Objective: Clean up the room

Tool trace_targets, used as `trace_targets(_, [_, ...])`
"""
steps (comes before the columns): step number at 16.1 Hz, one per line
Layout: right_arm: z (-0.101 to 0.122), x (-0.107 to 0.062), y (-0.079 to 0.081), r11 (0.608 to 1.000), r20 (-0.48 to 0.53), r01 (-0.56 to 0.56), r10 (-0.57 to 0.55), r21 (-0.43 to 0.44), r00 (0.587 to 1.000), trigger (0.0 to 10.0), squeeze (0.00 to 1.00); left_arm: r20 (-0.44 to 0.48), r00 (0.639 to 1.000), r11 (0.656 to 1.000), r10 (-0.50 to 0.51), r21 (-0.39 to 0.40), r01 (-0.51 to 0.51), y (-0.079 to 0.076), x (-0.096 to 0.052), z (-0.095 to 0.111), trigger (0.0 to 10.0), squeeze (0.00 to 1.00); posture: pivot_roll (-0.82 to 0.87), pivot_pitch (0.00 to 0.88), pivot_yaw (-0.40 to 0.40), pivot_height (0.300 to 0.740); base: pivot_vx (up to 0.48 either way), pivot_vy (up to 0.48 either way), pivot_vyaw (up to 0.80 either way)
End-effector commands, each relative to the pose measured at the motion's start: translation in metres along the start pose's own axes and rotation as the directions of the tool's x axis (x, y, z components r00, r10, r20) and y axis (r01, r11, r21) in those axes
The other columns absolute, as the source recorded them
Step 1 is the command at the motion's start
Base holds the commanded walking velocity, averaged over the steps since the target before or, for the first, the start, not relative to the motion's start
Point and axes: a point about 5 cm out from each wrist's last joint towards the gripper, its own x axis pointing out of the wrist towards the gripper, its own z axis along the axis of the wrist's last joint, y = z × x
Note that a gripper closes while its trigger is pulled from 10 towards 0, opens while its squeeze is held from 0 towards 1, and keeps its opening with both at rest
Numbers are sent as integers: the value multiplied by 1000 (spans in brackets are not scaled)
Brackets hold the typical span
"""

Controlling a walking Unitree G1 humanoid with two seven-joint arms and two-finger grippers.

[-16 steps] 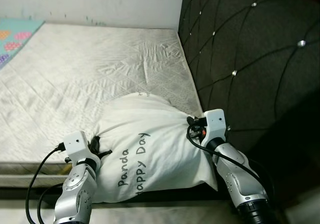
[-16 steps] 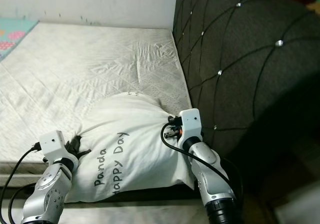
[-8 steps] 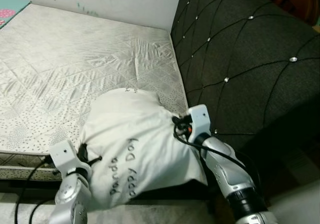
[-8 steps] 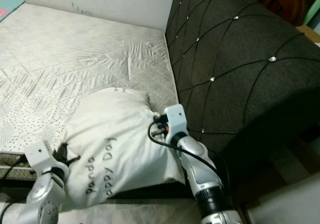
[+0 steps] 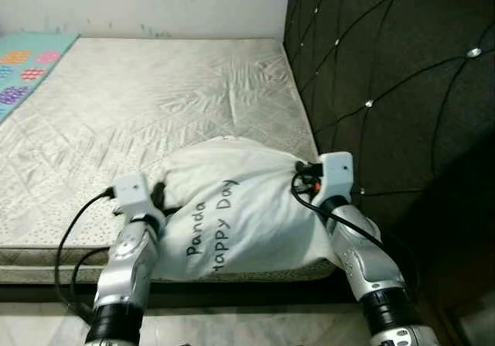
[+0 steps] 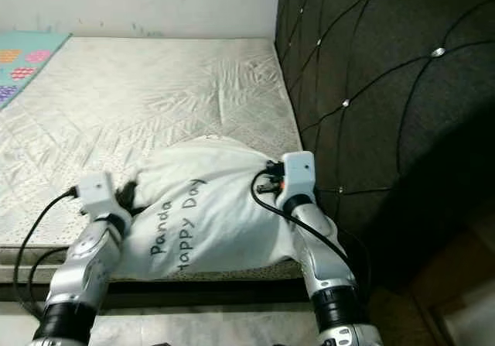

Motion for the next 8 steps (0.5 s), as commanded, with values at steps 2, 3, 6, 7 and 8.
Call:
trace_targets(2, [21, 3, 3, 1000, 128, -3, 4, -11, 992, 10000, 0, 90, 995, 998, -50, 39, 46, -6, 6, 20, 10000, 0, -137, 0, 42, 740, 0, 0, 0])
trace_targets(3, [22, 3, 6, 1000, 132, -3, 4, -10, 991, 10000, 0, 89, 995, 998, -53, 35, 50, -5, 7, 19, 10000, 0, -143, 0, 36, 740, 0, 0, 0])
trace_targets(6, [24, 5, 10, 1000, 145, -14, 15, -9, 989, 10000, 0, 90, 993, 997, -78, 23, 76, -9, 7, 16, 10000, 0, -135, 0, 32, 740, 0, 0, 0])
trace_targets(7, [24, 5, 8, 1000, 148, -8, 9, -9, 989, 10000, 0, 92, 992, 996, -90, 27, 88, -11, 5, 15, 10000, 0, -134, 0, 32, 740, 0, 0, 0])
trace_targets(8, [25, 5, 7, 1000, 149, -1, 2, -6, 989, 10000, 0, 94, 991, 995, -93, 30, 91, -11, 4, 14, 10000, 0, -131, 0, 30, 740, 0, 0, 0])
